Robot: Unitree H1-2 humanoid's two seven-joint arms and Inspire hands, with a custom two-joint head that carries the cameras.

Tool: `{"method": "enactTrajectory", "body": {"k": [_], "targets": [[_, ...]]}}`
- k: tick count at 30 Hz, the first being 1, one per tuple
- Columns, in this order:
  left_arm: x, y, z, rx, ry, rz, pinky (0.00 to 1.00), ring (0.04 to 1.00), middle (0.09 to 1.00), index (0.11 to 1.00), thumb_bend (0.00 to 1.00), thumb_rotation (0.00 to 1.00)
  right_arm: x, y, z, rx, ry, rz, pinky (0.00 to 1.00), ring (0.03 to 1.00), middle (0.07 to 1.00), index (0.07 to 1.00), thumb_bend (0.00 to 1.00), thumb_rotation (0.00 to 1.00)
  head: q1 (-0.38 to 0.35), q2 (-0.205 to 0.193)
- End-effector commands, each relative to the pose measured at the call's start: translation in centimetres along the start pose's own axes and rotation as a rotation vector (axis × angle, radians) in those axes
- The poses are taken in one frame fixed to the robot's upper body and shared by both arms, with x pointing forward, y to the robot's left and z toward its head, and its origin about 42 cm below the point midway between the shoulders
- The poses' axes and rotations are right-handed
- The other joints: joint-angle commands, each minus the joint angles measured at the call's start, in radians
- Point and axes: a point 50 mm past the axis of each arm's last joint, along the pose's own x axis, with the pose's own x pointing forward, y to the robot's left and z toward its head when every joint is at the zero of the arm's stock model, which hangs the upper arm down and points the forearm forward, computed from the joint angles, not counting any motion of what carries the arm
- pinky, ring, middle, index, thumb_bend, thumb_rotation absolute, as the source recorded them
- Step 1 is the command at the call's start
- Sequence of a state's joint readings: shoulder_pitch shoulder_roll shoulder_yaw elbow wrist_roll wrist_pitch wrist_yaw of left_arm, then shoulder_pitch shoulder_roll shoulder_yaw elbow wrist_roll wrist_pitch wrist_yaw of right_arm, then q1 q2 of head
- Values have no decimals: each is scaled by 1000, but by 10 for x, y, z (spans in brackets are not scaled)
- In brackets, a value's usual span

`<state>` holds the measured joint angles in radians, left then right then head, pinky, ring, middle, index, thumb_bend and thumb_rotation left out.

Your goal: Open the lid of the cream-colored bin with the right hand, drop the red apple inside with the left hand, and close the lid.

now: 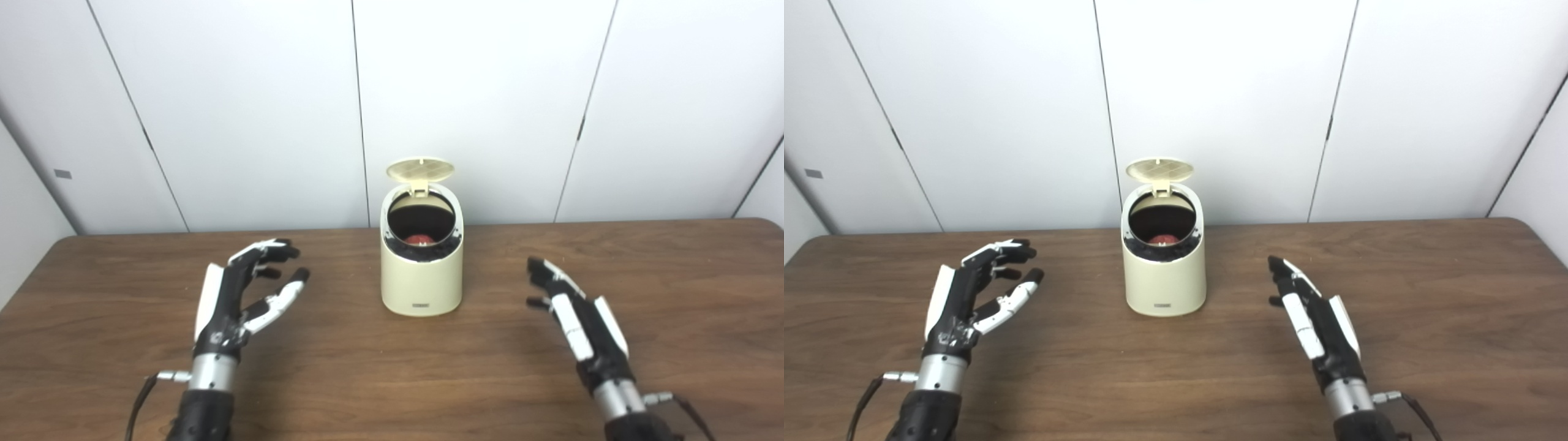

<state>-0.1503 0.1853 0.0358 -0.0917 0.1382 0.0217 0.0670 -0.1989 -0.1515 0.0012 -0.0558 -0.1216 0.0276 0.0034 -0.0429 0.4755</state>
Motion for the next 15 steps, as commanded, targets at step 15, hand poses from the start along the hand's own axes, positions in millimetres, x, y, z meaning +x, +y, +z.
{"method": "enactTrajectory", "body": {"k": [15], "targets": [[-33,-12,-27,-237,129,-60,986,990,998,995,570,857,104,9,119,-225,-320,43,779,862,907,881,518,1000,-16,4]]}}
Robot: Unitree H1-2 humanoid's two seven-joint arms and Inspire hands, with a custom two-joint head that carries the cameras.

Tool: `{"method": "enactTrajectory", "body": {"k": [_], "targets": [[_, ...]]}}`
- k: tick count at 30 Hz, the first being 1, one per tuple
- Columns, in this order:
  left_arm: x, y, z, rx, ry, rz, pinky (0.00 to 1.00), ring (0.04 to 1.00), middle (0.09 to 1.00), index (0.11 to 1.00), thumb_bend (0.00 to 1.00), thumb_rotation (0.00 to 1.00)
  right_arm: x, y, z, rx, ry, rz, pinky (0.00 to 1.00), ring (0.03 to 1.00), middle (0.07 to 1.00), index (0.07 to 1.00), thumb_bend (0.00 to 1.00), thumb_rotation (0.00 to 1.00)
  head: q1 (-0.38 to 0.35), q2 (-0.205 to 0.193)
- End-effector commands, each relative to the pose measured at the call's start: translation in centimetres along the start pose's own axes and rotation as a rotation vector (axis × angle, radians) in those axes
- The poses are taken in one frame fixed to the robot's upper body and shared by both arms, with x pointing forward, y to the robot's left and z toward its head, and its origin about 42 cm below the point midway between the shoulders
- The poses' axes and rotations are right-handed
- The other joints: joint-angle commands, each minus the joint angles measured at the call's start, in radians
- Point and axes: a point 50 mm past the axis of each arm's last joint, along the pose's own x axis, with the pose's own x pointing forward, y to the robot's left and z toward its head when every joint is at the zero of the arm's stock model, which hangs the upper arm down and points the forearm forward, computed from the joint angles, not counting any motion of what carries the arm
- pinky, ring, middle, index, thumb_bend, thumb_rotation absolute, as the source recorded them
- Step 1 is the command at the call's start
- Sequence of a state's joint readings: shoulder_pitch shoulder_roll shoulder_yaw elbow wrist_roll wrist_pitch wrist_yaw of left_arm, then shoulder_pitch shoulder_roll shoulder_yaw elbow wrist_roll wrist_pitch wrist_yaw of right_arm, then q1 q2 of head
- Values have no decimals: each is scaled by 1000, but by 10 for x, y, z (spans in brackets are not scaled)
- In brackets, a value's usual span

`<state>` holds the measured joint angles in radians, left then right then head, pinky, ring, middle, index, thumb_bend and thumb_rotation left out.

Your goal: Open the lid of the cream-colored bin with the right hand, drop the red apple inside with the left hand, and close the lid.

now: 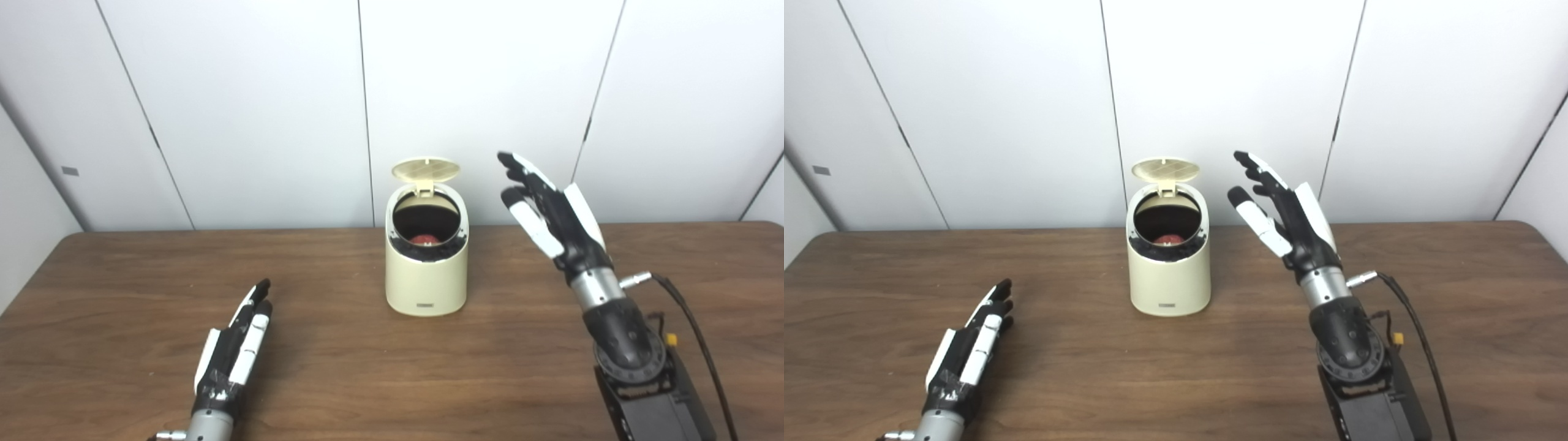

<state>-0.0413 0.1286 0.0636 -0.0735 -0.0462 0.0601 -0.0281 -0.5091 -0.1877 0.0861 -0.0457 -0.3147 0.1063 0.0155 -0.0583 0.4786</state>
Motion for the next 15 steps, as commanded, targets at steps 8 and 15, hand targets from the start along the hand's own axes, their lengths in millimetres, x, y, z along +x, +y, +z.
{"method": "enactTrajectory", "body": {"k": [8,15], "targets": [[1,-3,-3,25,-16,-13,1000,993,997,1000,541,855,60,-1,47,-152,-73,35,732,885,924,863,512,999,-5,3],[-2,-9,-5,25,1,-3,998,985,985,989,570,826,79,13,57,-236,-106,89,853,950,962,857,478,956,-5,6]]}}
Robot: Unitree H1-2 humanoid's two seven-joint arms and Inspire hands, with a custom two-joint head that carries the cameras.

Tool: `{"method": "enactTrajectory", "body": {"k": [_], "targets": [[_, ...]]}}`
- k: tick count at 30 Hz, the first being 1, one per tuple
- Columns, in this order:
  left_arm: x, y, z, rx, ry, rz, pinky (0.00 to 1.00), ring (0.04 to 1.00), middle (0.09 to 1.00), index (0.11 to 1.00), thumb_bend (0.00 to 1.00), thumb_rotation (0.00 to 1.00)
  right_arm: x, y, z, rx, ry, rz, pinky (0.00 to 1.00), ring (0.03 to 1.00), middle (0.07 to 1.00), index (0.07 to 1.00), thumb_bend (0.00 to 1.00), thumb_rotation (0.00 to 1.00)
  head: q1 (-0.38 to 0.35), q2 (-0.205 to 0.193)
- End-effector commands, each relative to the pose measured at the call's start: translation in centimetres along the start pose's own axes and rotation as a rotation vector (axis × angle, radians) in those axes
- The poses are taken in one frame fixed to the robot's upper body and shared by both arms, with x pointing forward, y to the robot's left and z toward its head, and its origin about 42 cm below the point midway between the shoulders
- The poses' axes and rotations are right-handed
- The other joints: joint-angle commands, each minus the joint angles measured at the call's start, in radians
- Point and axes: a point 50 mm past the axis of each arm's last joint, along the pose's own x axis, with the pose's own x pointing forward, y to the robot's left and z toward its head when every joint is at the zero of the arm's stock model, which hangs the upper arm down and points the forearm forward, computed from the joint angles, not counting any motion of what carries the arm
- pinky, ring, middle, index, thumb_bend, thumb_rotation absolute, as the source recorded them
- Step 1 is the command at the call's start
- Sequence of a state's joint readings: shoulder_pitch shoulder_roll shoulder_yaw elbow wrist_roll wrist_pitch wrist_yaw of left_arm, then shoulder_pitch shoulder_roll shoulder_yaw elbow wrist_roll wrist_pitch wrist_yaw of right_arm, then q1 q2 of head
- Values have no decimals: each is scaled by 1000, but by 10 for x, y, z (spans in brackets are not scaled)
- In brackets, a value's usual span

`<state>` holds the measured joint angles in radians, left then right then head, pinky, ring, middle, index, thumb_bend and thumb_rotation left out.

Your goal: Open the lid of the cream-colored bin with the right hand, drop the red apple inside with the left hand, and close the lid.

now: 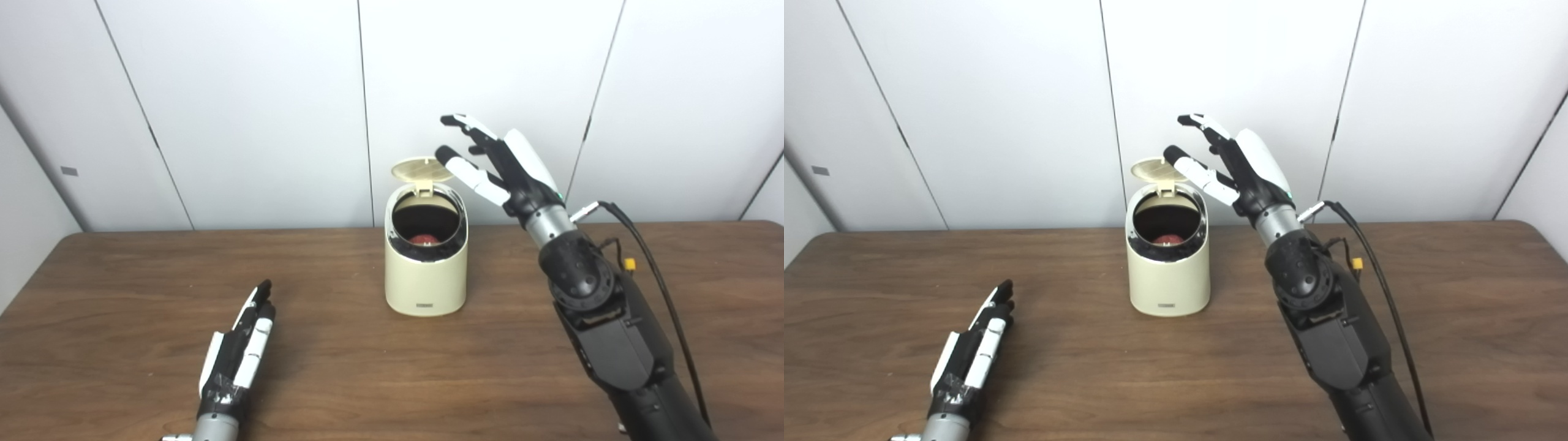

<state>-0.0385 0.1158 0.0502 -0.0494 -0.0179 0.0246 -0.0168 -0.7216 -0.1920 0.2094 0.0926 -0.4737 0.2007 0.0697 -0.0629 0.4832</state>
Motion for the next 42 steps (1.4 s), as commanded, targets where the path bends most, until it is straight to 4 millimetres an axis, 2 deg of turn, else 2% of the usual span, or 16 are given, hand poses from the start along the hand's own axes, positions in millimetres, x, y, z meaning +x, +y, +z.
{"method": "enactTrajectory", "body": {"k": [1,4,9,12,23,35,37,40,42], "targets": [[0,-3,1,10,7,-2,999,986,984,989,570,827,15,-13,21,-52,-89,-34,854,951,963,856,479,955,-1,1],[1,-3,1,15,5,-6,989,976,978,984,554,828,20,-9,20,-125,-92,-12,816,936,960,823,486,982,2,1],[1,-6,5,9,5,-9,1000,984,980,978,545,820,22,-4,15,-211,-94,4,875,967,969,766,510,999,7,4],[1,-7,5,8,5,-5,1000,985,983,976,533,829,18,-4,13,-252,-89,9,910,995,973,748,527,1000,7,6],[2,-10,8,25,9,-3,1000,987,981,962,549,833,1,-14,6,-325,-70,-16,930,1000,969,677,542,1000,9,18],[0,-11,9,37,16,-1,1000,981,975,958,565,827,-19,-16,6,-397,-89,18,907,1000,948,693,521,1000,13,36],[0,-11,9,36,17,1,1000,982,974,954,568,819,-22,-14,7,-401,-90,32,910,1000,942,682,520,1000,13,36],[0,-12,8,37,14,2,1000,981,973,951,577,789,-24,-12,9,-406,-94,58,922,1000,935,614,511,1000,13,40],[0,-12,9,33,10,-3,1000,978,971,953,569,767,-26,-11,10,-402,-99,78,923,1000,934,612,505,1000,14,43]]}}
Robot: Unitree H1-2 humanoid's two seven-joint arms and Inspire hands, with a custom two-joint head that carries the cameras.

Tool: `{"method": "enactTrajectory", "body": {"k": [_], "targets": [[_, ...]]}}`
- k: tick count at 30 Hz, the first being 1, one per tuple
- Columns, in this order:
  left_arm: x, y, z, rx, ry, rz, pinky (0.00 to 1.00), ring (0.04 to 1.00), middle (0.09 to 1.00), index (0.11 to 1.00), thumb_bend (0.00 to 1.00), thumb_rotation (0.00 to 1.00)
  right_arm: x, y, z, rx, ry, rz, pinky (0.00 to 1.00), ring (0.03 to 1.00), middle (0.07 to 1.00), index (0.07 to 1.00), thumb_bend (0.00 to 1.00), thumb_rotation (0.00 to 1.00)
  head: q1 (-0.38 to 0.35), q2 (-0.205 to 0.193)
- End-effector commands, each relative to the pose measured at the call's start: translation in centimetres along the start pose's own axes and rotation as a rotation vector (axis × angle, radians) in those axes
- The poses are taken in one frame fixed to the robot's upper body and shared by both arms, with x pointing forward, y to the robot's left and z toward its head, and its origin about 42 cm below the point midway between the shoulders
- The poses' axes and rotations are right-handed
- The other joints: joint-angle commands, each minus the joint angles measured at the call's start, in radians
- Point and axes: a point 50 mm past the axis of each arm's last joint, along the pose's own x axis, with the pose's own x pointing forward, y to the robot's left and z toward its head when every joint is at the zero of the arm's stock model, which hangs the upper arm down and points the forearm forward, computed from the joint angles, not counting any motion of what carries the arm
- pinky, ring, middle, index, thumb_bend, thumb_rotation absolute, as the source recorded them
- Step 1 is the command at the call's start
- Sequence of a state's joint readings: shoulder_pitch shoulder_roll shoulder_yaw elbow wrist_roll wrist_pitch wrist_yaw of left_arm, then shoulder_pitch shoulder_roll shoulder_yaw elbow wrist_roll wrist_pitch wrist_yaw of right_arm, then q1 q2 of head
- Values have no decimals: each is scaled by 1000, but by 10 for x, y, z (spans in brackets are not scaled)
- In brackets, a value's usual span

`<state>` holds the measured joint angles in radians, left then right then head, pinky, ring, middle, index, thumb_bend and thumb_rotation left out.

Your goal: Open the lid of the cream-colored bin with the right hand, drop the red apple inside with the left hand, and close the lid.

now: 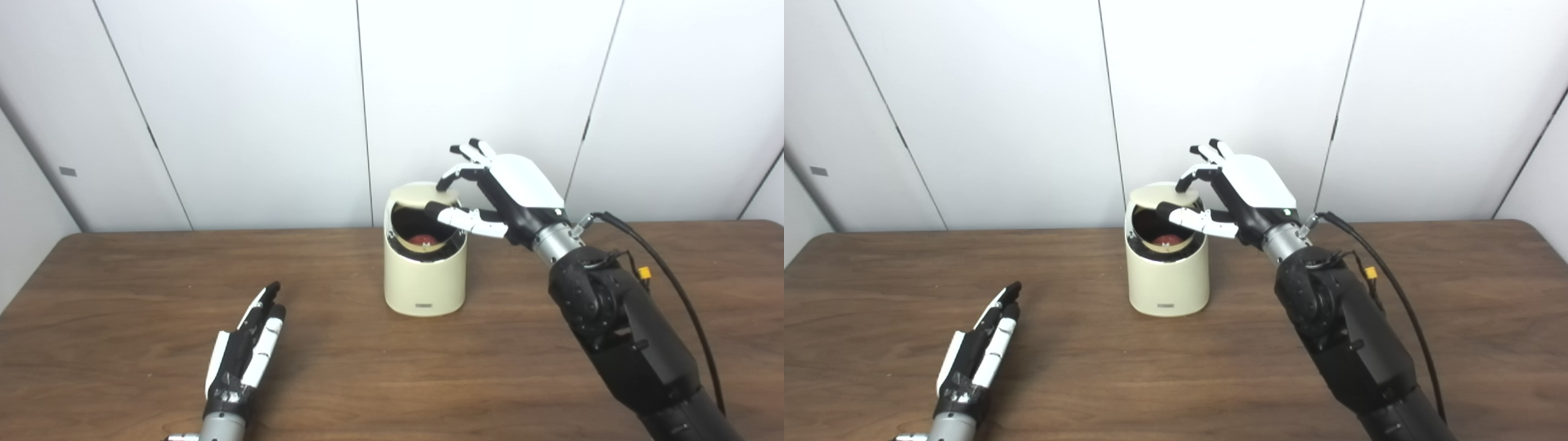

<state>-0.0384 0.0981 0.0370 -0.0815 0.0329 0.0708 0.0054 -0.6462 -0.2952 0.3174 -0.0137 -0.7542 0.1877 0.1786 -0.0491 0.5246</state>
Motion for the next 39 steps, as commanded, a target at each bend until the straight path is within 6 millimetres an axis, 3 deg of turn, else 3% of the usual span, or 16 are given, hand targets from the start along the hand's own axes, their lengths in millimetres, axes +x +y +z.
{"method": "enactTrajectory", "body": {"k": [1,8,17,28,39], "targets": [[0,-4,4,-2,-7,-17,994,976,971,956,563,753,4,-19,13,-25,-61,-40,927,1000,936,620,505,1000,0,3],[-1,-4,6,-4,-5,-21,982,980,978,965,562,724,1,-10,21,-29,-66,15,930,1000,947,694,522,964,5,10],[-1,-4,7,-1,-7,-15,975,972,972,966,583,711,-7,1,18,-72,-55,58,979,1000,952,718,522,926,11,18],[-1,-3,9,-6,-3,-11,964,975,972,961,601,710,-16,8,8,-166,-38,95,986,1000,955,711,550,949,17,29],[-1,-4,8,-6,4,-14,961,976,968,953,587,694,-21,14,2,-203,-27,113,1000,1000,952,671,531,839,17,30]]}}
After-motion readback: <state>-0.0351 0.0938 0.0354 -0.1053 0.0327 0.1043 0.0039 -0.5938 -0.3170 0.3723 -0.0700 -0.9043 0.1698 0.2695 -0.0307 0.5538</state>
